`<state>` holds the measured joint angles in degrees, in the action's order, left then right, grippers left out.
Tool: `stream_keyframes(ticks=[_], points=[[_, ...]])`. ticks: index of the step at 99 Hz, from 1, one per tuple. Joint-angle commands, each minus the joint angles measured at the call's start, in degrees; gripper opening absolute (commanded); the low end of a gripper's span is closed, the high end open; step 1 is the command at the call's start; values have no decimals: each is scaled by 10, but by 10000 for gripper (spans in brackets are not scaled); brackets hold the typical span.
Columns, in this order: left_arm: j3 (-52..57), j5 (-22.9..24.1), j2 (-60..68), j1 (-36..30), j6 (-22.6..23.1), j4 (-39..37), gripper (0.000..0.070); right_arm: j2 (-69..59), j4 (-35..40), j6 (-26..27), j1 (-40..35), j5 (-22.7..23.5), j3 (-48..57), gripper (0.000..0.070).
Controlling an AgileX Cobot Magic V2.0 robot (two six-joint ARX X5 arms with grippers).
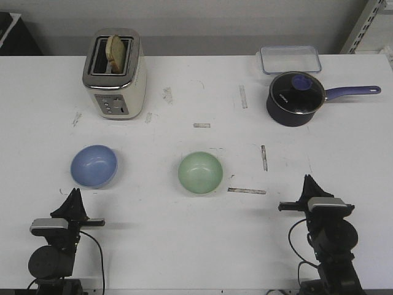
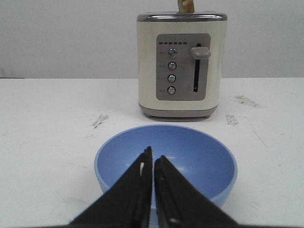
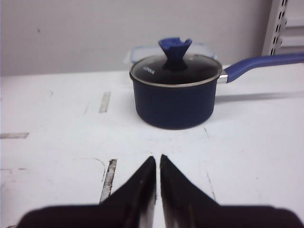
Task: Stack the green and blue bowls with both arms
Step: 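Release the green bowl and retract the right gripper to rest, then move the left gripper forward toward the light blue bowl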
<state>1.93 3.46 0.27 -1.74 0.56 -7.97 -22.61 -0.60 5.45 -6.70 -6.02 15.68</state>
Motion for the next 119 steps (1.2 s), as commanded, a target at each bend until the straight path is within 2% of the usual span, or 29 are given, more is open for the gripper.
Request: stream_keyframes(ticks=[1, 36, 45, 62, 93, 109, 119], points=[[-12, 0, -1, 0, 3, -7, 3, 26, 8, 7, -1, 0, 2, 4], [-12, 0, -1, 0, 3, -7, 3, 129, 22, 7, -1, 3, 2, 5], [-12, 0, -1, 0, 3, -8, 3, 133, 22, -5, -1, 9, 3, 6], [-12, 0, -1, 0, 3, -7, 3, 133, 19, -28, -1, 56, 6, 6], [-12, 0, -1, 0, 3, -14, 2, 133, 19, -27, -1, 56, 7, 6], [0, -3, -1, 0, -61, -24, 2, 133, 19, -27, -1, 56, 7, 6], [20, -2, 0, 0, -62, -19, 2, 133, 19, -27, -1, 56, 7, 6]])
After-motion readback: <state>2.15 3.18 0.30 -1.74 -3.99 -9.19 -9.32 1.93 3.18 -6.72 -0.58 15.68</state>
